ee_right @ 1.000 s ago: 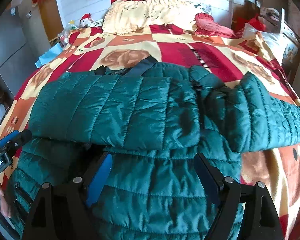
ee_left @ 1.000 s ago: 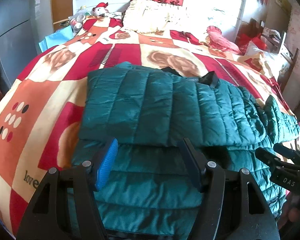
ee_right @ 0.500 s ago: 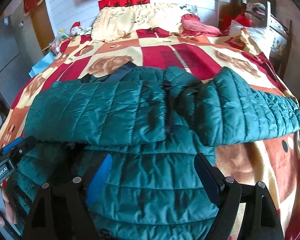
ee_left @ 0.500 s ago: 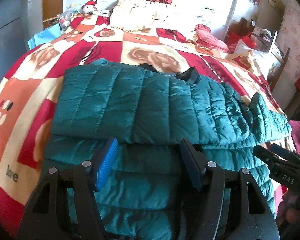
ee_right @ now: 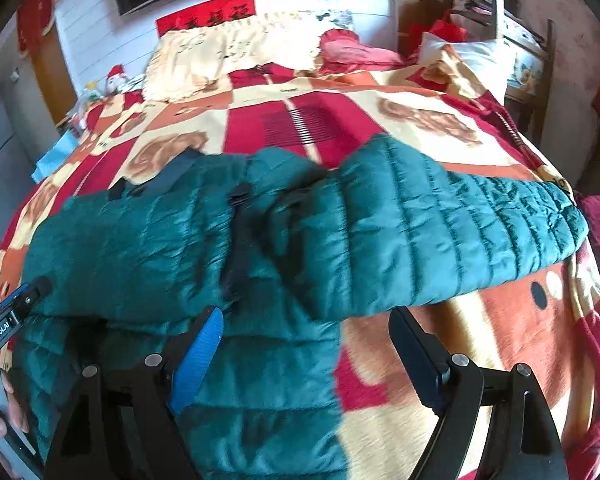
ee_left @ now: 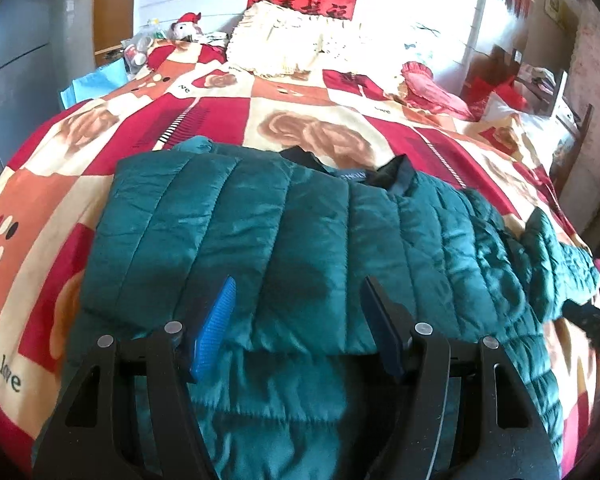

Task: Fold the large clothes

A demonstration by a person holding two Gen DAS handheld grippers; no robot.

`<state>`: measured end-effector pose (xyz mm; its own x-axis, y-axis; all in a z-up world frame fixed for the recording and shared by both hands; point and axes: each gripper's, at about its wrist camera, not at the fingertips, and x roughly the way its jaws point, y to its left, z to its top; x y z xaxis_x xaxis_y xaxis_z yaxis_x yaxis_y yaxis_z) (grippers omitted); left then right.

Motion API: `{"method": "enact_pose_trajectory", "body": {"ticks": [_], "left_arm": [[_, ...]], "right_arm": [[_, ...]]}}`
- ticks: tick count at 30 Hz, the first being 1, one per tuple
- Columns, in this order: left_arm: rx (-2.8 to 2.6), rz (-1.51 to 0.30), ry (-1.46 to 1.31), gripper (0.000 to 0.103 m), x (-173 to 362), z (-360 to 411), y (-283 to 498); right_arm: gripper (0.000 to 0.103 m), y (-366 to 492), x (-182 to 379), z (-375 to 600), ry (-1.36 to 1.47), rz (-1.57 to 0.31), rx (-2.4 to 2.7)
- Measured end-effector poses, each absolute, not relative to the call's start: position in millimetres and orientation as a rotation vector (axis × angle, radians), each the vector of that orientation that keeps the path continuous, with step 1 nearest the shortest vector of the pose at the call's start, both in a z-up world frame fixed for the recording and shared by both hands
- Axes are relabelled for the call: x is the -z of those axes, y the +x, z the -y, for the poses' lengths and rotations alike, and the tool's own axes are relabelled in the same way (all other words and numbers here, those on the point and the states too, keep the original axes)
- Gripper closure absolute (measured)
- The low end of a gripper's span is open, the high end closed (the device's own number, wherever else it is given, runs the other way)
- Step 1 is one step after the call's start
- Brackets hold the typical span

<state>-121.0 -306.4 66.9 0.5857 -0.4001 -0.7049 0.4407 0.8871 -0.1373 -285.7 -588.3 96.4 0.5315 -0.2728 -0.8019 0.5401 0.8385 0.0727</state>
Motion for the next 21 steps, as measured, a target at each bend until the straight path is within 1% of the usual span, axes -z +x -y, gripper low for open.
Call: {"method": "enact_pose_trajectory", "body": {"ticks": [8, 13, 16, 21], "left_arm": [[0.487, -0.791, -0.002, 0.038, -48, 302, -114], [0.501, -0.777, -0.020, 0.038, -41, 300, -117], [0.510, -0.784, -0.035, 0.035, -39, 300, -116], [0.511, -0.786, -0.037, 0.034, -39, 299, -115]], "right_arm": [[0.020, -306, -94, 658, 0.372, -0.843, 0.620], [0.020, -341, -82, 717, 0.506, -0.815, 0.695], [0.020, -369, -77, 750, 0.572, -0.793, 0.769], [0.020, -402, -65, 798, 0.696, -0.757, 0.860]]}}
